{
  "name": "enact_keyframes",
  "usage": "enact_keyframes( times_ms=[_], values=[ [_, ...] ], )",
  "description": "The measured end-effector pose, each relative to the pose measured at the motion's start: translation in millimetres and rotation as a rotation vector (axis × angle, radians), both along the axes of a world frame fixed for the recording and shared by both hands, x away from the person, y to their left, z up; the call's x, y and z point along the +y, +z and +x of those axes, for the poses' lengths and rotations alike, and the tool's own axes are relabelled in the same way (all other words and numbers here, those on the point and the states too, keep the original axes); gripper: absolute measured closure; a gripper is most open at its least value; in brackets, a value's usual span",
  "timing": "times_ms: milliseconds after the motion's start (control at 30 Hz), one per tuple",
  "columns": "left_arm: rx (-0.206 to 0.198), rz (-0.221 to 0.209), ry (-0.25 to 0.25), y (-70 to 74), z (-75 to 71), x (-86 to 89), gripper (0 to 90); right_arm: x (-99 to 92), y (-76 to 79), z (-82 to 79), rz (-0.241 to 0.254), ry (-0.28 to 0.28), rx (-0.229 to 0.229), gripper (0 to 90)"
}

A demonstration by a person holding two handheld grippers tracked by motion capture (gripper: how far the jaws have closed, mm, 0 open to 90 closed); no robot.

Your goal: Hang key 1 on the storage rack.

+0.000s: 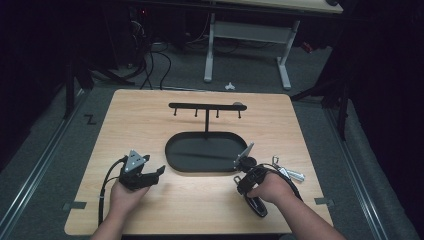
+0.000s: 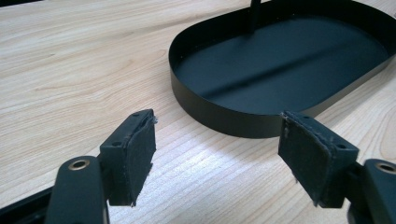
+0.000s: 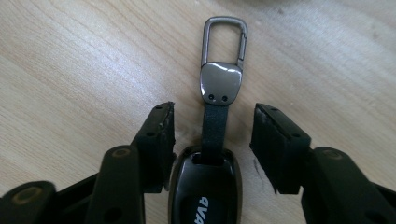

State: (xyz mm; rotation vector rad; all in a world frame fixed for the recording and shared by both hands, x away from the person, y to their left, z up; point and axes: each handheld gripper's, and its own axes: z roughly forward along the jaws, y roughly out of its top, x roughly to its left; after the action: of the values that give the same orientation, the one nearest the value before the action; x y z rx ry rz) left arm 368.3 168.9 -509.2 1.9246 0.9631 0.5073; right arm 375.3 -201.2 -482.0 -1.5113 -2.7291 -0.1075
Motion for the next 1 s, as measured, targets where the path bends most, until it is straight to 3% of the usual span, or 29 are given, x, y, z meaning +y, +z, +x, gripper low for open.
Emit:
enact_keyframes(
  times_ms=[367, 533, 667, 1000],
  values=[
    [0.002, 0.009, -0.009, -1.1, 0.0, -1.6, 28.1, 0.5, -5.7, 0.9, -0.016, 0.004, 0.012, 69.2],
    [0.003, 0.009, -0.011, -1.2, -0.1, -1.8, 28.1, 4.5, -5.9, -0.4, -0.052, 0.02, 0.016, 77.5],
    [0.003, 0.011, -0.011, -1.4, 0.1, -1.8, 28.2, 7.9, -6.0, -1.3, -0.079, 0.036, 0.02, 79.4],
    [0.005, 0.012, -0.016, -1.6, -0.5, -2.7, 28.7, 7.1, -6.3, -0.8, -0.072, 0.071, 0.018, 79.9]
  ],
)
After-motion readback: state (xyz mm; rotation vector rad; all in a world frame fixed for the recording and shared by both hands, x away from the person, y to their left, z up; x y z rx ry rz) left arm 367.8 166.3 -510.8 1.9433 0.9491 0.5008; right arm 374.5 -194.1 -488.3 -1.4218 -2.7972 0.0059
